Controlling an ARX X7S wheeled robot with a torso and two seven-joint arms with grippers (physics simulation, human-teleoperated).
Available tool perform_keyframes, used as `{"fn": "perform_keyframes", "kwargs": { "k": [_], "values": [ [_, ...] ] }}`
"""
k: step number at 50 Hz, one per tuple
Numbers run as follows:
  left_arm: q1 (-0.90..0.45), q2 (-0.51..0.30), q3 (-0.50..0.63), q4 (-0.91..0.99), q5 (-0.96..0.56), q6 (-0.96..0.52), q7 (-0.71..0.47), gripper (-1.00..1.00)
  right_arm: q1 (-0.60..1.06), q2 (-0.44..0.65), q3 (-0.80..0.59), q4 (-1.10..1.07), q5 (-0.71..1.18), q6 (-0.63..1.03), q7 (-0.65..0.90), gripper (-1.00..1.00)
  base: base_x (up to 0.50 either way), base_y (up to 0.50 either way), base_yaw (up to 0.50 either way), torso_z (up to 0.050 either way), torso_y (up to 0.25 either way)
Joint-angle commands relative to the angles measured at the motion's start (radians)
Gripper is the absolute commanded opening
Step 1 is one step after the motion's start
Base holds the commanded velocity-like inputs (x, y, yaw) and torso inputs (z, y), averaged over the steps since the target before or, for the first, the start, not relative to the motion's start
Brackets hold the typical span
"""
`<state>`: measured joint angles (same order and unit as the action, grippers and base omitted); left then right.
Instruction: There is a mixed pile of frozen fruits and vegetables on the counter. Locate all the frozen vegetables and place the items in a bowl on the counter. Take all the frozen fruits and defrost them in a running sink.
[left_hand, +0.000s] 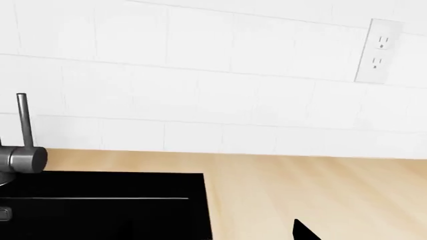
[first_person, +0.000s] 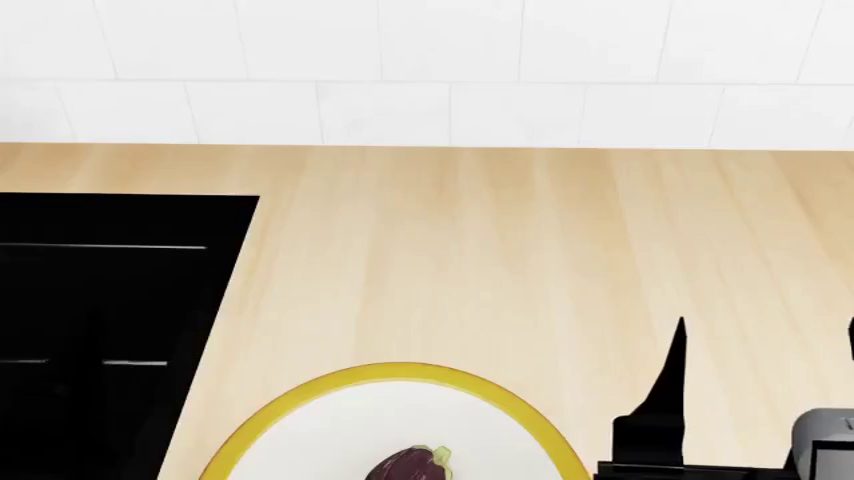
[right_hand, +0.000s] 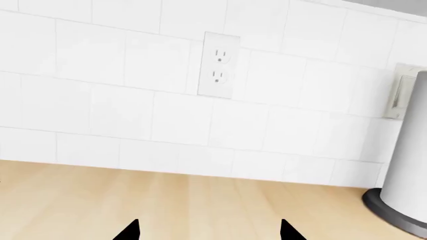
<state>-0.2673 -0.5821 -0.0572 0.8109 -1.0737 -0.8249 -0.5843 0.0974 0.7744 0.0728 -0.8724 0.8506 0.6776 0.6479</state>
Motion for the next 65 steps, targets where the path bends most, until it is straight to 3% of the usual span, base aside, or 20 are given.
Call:
{"fn": "perform_keyframes", "kwargs": {
  "k": [1,8,65],
  "values": [
    [0.031,-0.028,-0.053,-0.021,0.006,0.029,0.005,1.00,-0.005,0.011,-0.004,-0.008,-0.018,-0.003,0.002,1.00,0.00,0.00,0.00,0.000,0.000],
    [0.036,-0.057,-0.110,-0.010,-0.044,0.033,-0.011,1.00,-0.002,0.020,0.004,-0.023,-0.022,-0.005,0.011,1.00,0.00,0.16,0.00,0.000,0.000],
    [0.059,-0.081,-0.111,-0.004,-0.039,0.058,0.001,1.00,0.007,0.012,-0.020,-0.008,0.001,-0.016,0.013,1.00,0.00,0.50,0.00,0.000,0.000]
  ]
}}
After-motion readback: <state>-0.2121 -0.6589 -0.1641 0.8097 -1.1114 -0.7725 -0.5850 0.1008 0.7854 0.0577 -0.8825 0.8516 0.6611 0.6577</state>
